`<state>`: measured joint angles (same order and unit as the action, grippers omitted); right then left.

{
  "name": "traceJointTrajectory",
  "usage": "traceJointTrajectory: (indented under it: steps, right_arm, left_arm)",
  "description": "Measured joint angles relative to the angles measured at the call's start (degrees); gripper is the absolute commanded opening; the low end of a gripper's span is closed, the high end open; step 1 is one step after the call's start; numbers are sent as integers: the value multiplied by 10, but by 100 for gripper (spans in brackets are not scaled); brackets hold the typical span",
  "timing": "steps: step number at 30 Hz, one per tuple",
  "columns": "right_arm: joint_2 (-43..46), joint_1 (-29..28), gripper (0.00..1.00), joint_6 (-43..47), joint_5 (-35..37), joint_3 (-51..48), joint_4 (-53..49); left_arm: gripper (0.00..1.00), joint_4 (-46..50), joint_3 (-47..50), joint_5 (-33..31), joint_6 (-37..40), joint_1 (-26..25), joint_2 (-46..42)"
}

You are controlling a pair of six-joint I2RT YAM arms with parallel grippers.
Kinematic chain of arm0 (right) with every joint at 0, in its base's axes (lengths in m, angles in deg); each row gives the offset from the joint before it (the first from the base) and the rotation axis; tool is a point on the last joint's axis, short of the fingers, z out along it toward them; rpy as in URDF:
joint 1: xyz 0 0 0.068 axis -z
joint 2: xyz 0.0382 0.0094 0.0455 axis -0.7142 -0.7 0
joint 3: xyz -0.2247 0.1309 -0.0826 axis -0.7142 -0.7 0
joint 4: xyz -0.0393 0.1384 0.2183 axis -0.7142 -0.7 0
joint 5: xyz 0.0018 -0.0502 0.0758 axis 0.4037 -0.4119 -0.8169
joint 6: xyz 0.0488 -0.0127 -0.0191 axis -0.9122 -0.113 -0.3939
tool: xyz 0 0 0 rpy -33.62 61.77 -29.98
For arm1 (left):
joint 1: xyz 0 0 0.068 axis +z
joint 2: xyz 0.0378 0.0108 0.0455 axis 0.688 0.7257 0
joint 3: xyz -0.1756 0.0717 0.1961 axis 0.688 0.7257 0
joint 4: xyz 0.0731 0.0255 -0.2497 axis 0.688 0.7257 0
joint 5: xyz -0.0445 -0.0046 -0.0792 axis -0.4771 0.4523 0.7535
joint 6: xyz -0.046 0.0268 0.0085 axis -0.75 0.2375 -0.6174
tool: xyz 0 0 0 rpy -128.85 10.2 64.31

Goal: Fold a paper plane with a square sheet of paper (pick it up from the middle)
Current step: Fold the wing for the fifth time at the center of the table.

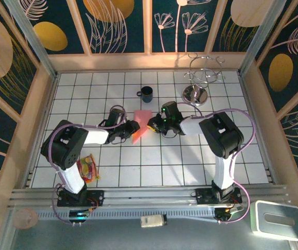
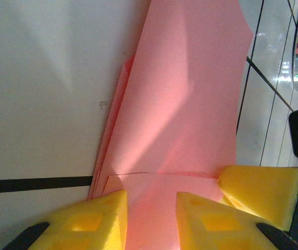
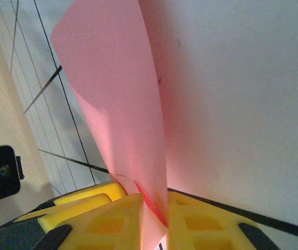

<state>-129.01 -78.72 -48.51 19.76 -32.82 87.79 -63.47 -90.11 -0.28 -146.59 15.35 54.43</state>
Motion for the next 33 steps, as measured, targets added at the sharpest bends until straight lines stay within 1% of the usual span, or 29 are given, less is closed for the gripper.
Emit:
traceJointTrajectory:
  steps: [7, 12, 16, 18, 21, 28, 30, 33]
  right_arm:
    - [-2, 5, 3, 1, -8, 1, 6]
    - [8, 5, 1, 3, 1, -16, 22]
    - [58, 6, 1, -7, 30, -66, 38]
    - [91, 7, 1, -18, 47, -91, 45]
    - [132, 10, 1, -40, 74, -120, 54]
    - [204, 21, 0, -113, 127, -188, 56]
    - [221, 30, 0, -133, 140, -202, 50]
    - [241, 38, 0, -157, 156, -211, 36]
  left_arm:
    - [33, 23, -10, 5, 9, 0, -1]
    - [40, 49, -14, 8, 33, 0, -17]
    - [45, 55, -14, 4, 68, -2, -67]
    - [48, 54, -14, -7, 91, -8, -96]
    - [52, 50, -17, -28, 132, -29, -122]
    - [62, 28, -22, -85, 255, -104, -126]
    - [65, 13, -20, -95, 291, -115, -126]
    - [66, -8, -14, -111, 343, -122, -126]
